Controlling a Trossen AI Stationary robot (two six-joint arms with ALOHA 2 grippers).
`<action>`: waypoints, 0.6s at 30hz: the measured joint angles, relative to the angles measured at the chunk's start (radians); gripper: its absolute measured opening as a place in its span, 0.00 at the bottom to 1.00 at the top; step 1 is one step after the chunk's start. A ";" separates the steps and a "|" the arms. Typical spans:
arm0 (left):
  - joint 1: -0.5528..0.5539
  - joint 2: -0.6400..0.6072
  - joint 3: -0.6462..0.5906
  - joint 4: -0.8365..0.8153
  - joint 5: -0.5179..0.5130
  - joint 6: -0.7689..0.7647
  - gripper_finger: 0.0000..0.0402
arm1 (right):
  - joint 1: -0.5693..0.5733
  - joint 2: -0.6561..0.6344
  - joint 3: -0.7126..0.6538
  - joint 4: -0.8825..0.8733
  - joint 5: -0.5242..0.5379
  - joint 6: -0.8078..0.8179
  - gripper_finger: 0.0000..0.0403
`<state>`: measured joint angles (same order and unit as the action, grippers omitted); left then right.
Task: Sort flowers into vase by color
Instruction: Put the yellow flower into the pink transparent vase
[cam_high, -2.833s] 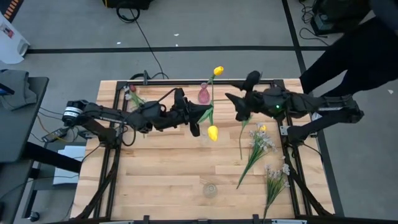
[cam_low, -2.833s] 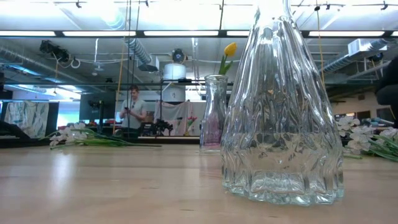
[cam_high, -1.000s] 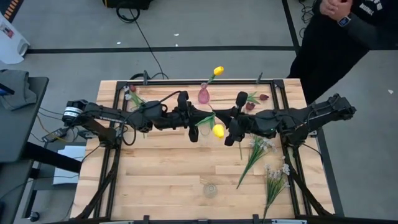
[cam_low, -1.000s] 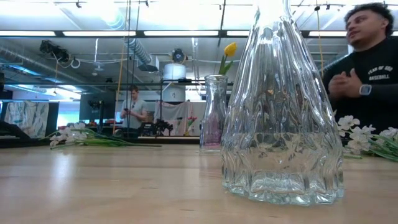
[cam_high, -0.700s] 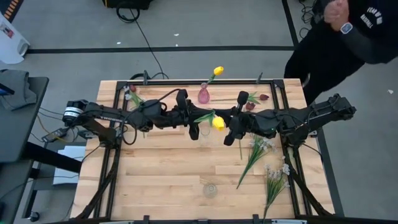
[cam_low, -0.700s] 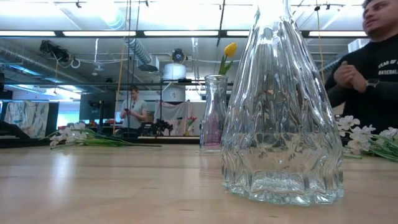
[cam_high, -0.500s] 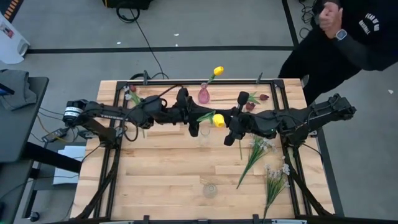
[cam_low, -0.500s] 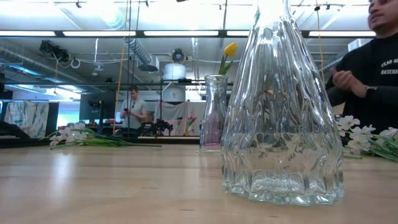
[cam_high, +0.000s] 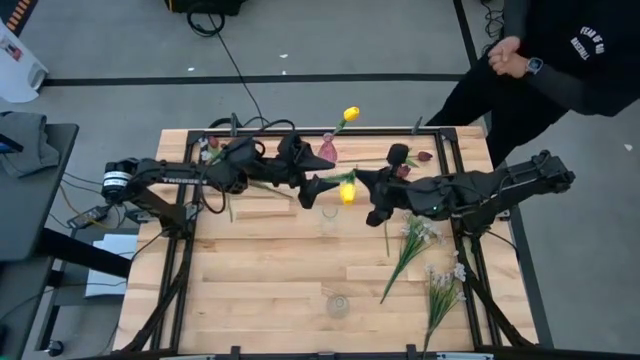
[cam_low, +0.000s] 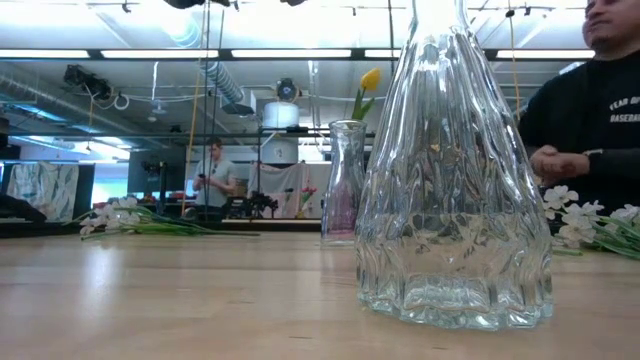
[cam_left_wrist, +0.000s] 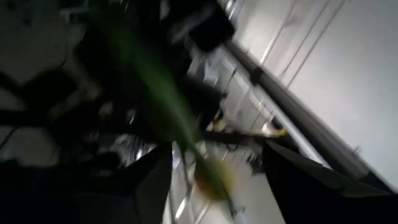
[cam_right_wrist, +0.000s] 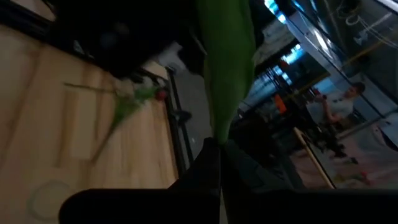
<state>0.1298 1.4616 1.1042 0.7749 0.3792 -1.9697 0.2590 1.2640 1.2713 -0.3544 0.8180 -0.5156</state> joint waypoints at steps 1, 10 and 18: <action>0.008 0.000 0.000 -0.003 0.037 -0.004 0.66 | -0.010 -0.008 0.000 -0.019 0.005 0.002 0.02; 0.078 0.000 0.000 -0.148 0.185 0.097 0.69 | -0.135 -0.131 0.000 -0.154 0.004 0.118 0.02; 0.144 0.000 0.000 -0.420 0.083 0.407 0.69 | -0.228 -0.259 0.000 -0.149 -0.037 0.170 0.02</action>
<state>0.2736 1.4612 1.1042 0.3550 0.4624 -1.5622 0.0311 1.0050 1.2713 -0.5033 0.7806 -0.3455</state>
